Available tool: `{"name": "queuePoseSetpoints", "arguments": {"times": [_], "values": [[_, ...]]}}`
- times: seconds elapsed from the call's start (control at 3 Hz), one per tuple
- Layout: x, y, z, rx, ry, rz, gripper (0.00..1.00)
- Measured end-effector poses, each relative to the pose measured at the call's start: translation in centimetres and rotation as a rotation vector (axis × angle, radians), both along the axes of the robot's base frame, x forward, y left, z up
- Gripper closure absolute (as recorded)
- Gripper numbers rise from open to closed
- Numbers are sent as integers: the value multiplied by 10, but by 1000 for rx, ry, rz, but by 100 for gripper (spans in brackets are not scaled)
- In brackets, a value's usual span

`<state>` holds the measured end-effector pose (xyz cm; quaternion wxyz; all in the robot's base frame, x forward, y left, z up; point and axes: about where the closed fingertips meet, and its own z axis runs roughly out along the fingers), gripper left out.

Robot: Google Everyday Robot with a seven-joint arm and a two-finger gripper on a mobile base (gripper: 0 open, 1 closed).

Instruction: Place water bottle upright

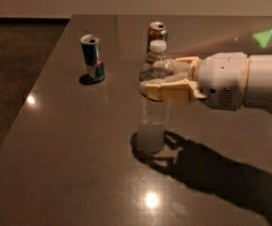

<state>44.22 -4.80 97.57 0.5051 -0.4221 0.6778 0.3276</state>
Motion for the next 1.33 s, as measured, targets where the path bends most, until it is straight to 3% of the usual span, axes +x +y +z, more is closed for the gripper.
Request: {"name": "queuePoseSetpoints", "arguments": {"times": [0.67, 1.0, 1.33], "values": [[1, 1, -16, 77, -40, 32, 100], [-1, 4, -19, 88, -85, 46, 100], [-4, 8, -22, 75, -131, 61, 82]]}}
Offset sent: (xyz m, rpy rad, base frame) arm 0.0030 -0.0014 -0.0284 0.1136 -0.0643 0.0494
